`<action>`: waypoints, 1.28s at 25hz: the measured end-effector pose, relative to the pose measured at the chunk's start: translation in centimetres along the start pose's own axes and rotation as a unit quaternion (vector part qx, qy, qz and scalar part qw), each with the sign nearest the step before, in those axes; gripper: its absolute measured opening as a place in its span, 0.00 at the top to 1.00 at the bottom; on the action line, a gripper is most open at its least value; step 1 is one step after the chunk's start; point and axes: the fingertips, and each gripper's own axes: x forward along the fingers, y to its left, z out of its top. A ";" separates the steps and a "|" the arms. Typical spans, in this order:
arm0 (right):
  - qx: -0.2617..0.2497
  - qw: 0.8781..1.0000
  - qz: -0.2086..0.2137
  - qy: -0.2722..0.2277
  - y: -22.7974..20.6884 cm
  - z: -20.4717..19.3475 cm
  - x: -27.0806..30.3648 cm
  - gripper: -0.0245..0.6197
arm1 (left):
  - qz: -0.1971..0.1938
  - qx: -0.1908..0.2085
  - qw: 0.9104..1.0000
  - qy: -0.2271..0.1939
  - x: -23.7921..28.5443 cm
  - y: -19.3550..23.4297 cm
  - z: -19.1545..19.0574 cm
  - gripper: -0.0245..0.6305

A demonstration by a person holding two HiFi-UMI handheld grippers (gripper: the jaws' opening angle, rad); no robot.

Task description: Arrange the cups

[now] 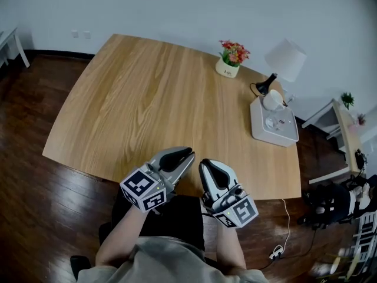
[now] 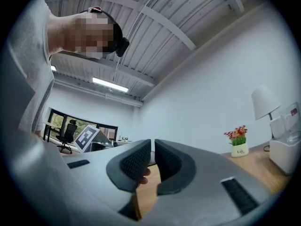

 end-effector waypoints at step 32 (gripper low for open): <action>0.009 0.998 0.014 0.053 1.9 -3.1 -0.9 0.93 | -0.006 -0.004 1.000 -0.002 -0.6 -1.2 -1.2 0.90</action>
